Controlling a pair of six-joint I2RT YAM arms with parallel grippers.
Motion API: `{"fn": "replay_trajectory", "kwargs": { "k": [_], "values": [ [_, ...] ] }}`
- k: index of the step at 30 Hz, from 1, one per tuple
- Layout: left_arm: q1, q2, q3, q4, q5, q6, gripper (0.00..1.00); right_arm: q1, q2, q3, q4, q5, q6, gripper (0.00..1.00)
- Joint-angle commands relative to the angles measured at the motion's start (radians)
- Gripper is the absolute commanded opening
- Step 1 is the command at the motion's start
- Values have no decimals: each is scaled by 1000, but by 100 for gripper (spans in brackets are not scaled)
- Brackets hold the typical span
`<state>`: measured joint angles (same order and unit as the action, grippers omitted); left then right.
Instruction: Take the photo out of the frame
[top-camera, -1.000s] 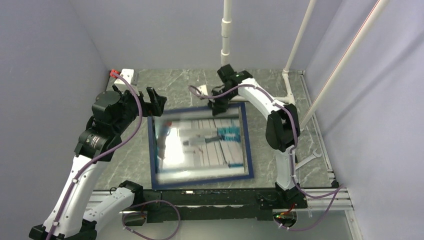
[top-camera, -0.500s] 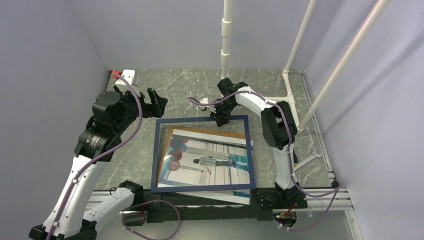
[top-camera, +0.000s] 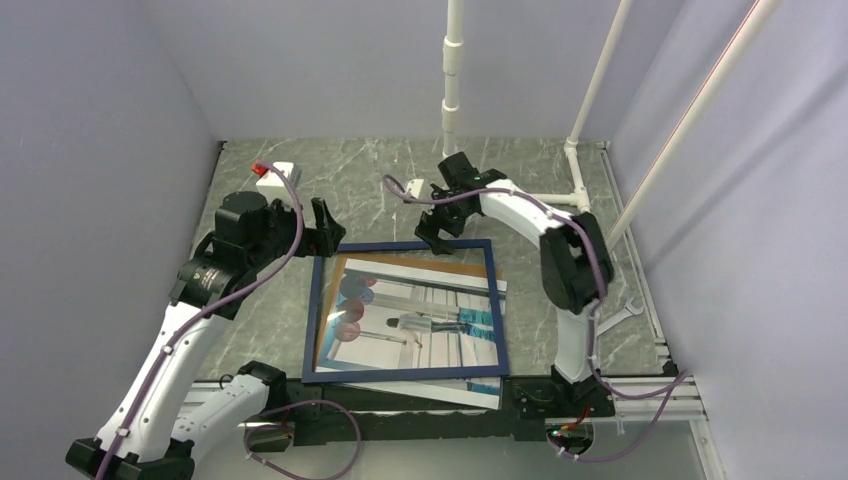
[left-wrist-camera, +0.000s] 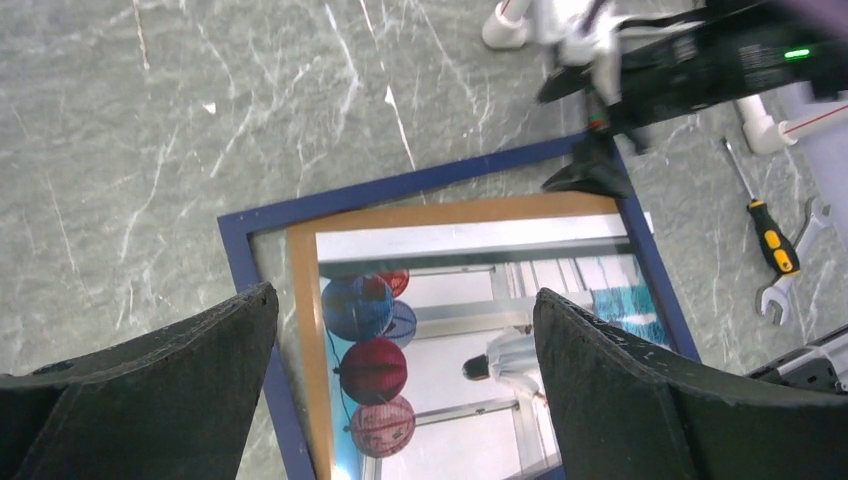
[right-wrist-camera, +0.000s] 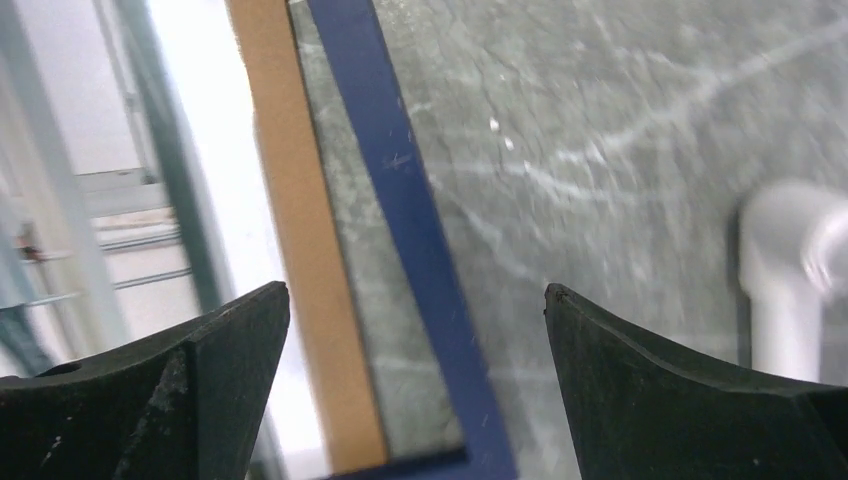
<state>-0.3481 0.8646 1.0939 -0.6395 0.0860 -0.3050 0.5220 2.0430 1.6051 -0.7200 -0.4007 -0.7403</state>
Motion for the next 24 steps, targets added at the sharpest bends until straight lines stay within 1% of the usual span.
{"fn": "replay_trajectory", "kwargs": {
  "k": [1, 2, 4, 6, 7, 9, 10, 13, 14, 15, 17, 19, 22, 24],
  "values": [
    [6, -19, -28, -2, 29, -28, 99, 12, -286, -133, 138, 131, 279, 100],
    [6, -19, -33, -2, 35, -32, 99, 14, -338, -181, 172, 194, 338, 100],
    [6, -15, -45, -5, 49, -35, 100, 18, -446, -259, 255, 403, 522, 100],
    [6, -13, -66, -13, 48, -42, 99, 16, -520, -267, 221, 611, 730, 100],
    [6, -14, -76, -18, 49, -47, 100, 8, -549, -255, 152, 671, 843, 100],
    [8, -21, -100, -22, 48, -62, 99, -13, -592, -277, 39, 668, 981, 100],
    [8, -24, -115, -20, 52, -73, 99, -15, -614, -309, 4, 647, 1019, 100],
    [8, -37, -165, -2, 85, -103, 99, -17, -726, -502, -18, 610, 1153, 100],
    [8, -40, -175, 1, 94, -115, 99, -17, -770, -556, -14, 597, 1204, 97],
    [8, -45, -187, 7, 105, -125, 100, -17, -807, -610, -5, 579, 1256, 94],
    [9, -55, -212, 22, 127, -147, 99, -19, -880, -721, 49, 495, 1331, 84],
    [8, -70, -242, 40, 149, -167, 99, -22, -903, -799, 72, 442, 1378, 76],
    [8, -93, -279, 53, 158, -188, 99, -22, -874, -858, 76, 439, 1401, 66],
    [8, -109, -300, 52, 160, -196, 99, -21, -850, -862, 56, 475, 1398, 59]
  ]
}}
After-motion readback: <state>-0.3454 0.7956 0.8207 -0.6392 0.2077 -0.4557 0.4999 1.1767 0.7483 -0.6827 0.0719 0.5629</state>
